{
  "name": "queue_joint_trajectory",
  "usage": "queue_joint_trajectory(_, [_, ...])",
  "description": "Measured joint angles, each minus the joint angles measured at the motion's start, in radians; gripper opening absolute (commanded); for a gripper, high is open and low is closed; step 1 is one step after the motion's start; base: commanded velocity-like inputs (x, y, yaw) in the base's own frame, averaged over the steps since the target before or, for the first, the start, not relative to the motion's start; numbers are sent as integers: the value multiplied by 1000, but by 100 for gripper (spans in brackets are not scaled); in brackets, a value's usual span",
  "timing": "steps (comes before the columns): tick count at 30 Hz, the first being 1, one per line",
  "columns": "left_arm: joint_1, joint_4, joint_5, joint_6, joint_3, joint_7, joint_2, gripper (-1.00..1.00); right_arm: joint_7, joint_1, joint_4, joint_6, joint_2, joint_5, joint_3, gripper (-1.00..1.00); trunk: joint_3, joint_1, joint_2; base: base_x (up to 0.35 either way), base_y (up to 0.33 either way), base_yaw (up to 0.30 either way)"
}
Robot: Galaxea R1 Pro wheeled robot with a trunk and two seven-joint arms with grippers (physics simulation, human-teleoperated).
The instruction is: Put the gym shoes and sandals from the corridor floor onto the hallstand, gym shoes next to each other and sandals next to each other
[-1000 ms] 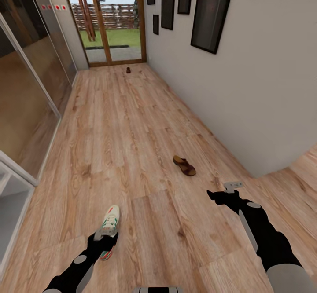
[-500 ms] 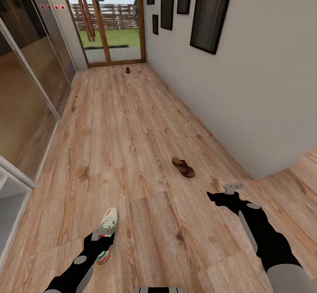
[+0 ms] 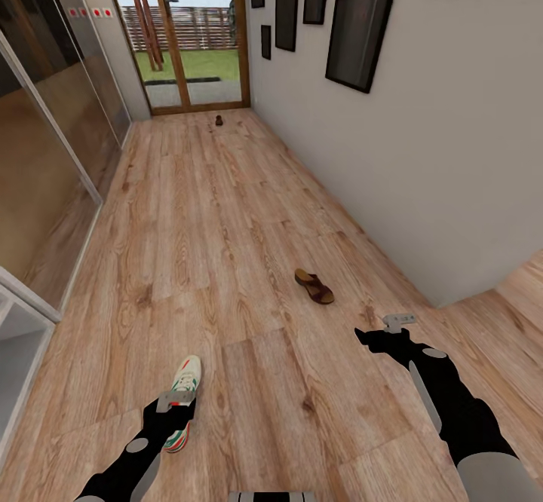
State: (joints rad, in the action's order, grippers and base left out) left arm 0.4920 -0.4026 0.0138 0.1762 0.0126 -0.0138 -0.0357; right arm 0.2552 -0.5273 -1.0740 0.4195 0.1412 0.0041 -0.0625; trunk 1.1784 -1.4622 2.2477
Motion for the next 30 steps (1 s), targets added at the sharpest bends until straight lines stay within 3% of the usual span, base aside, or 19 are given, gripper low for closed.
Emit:
queue_joint_trajectory(14, [0,-1,0,0,-1,1,-1,100,2,0,-5,0,0,-1,-1,100,0,0,0,0,0,0])
queue_joint_trajectory(30, [0,-1,0,0,-1,0,-2,100,2,0,-8,0,0,-3,-4,100,58,-61,112,0,0,0])
